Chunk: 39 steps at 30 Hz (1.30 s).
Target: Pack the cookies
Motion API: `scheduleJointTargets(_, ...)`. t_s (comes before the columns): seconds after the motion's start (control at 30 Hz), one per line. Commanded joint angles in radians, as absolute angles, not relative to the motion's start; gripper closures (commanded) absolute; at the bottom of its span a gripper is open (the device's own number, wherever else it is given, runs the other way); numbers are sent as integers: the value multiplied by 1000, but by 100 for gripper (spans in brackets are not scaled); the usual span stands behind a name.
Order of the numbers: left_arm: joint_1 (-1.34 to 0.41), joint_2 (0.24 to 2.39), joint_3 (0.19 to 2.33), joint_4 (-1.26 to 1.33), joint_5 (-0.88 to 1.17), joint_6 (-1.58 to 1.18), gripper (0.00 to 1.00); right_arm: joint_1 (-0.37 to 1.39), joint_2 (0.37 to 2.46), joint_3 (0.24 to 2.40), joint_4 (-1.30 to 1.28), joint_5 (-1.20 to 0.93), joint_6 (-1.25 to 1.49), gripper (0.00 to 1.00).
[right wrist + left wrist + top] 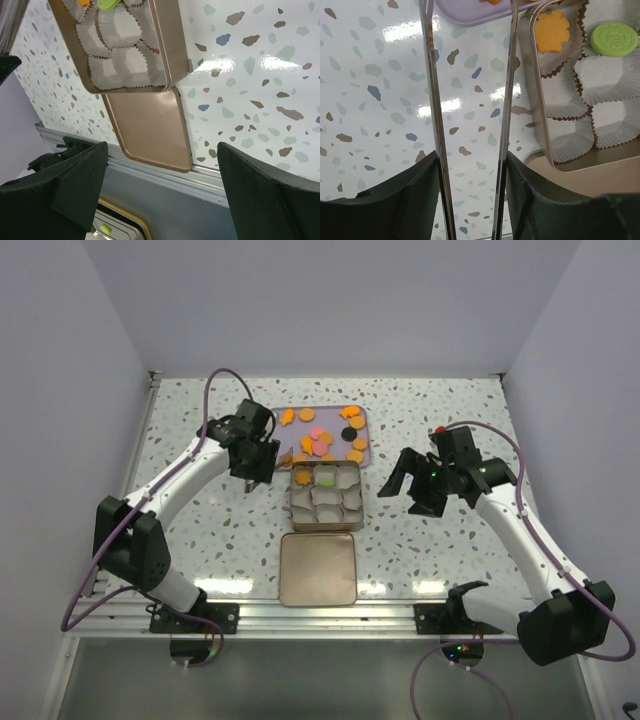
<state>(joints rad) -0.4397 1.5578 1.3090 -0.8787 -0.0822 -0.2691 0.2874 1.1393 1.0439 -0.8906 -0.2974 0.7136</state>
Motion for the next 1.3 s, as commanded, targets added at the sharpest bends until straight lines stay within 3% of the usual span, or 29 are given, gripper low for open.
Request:
scheduleJointTargets(0.0, -440, 1557, 1292, -853, -68, -259, 44, 285, 1152, 1072, -908, -298, 693, 6)
scheduleJointTargets(0.4, -456, 1586, 1289, -831, -15, -261, 45, 287, 1147, 1055, -907, -284, 680, 6)
scheduleJointTargets(1.0, -451, 1638, 1335, -919, -153, -250, 56, 285, 1195, 1081, -890, -290, 666, 6)
scheduleJointTargets(1.27, -425, 1598, 1426, -939, -153, -261, 56, 285, 1223, 1089, -874, -305, 661, 6)
